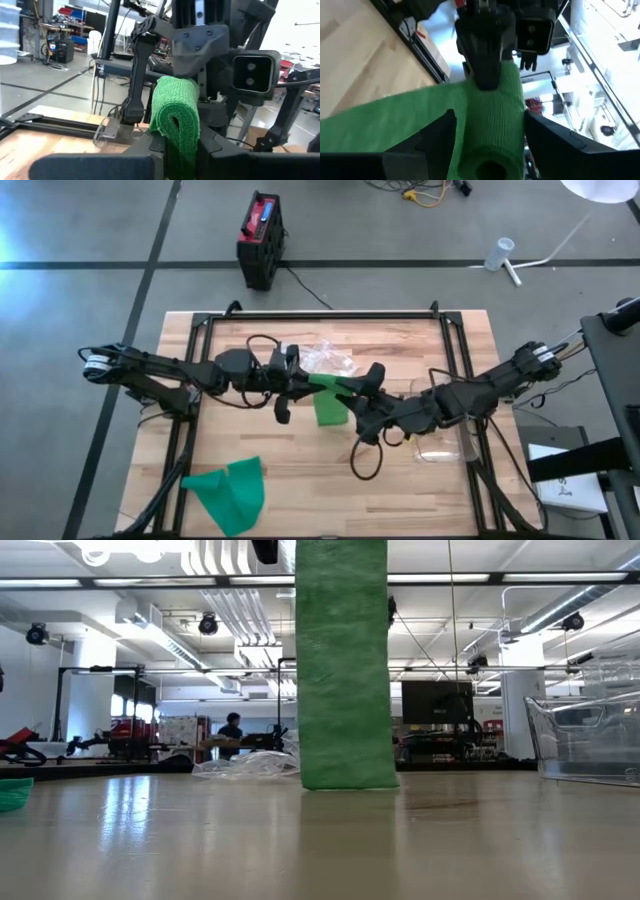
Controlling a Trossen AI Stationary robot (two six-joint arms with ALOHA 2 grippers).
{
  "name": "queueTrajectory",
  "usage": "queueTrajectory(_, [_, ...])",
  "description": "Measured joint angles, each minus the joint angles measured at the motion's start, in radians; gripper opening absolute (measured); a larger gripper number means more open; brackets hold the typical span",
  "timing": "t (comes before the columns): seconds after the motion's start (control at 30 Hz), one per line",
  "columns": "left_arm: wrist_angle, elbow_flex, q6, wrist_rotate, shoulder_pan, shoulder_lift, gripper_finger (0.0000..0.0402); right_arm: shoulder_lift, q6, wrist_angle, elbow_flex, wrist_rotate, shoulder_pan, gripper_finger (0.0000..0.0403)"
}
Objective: Roll bandage
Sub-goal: Roll the green bandage
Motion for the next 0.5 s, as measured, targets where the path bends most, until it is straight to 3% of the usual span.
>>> queueTrajectory(0.5, [0.0,0.002,0.011,0.014,-0.001,-0.001,0.003,-0.004,0.02,0.0,0.0,0.023,0.0,0.0184])
